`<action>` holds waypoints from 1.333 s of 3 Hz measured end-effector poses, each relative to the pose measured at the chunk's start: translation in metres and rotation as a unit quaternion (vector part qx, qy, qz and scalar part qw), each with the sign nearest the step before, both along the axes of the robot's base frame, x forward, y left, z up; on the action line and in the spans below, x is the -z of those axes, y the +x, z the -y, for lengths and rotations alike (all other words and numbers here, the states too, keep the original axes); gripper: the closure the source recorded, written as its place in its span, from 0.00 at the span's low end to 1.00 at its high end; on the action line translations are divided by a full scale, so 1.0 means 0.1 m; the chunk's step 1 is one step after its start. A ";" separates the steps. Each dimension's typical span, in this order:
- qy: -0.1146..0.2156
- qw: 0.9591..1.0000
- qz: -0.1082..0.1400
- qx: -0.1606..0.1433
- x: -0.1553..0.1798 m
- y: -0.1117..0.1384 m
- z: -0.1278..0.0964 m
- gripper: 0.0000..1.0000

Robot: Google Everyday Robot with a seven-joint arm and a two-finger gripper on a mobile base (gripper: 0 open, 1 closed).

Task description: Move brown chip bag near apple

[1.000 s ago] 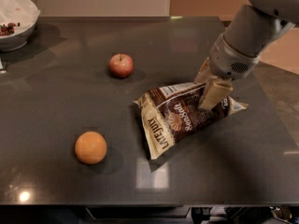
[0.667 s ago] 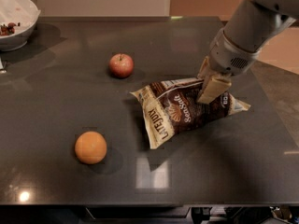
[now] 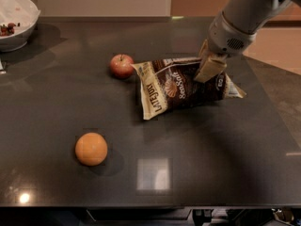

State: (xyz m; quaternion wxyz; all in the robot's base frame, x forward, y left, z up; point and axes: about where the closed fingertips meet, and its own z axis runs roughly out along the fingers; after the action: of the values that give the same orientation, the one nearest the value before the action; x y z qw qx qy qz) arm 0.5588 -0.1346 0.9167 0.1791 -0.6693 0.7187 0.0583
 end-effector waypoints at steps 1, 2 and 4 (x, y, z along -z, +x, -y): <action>0.008 1.000 0.004 0.030 -0.05 0.31 0.02 1.00; 0.016 0.998 -0.003 0.064 -0.05 0.58 0.03 1.00; 0.022 0.990 -0.020 0.135 0.02 1.01 0.04 0.83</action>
Offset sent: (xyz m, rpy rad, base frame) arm 0.0917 -0.0074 0.0090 0.0512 0.0269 -0.2264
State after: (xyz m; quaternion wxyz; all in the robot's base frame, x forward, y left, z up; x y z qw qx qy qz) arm 0.6598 -0.1382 0.9151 0.1860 -0.5609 0.8043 0.0630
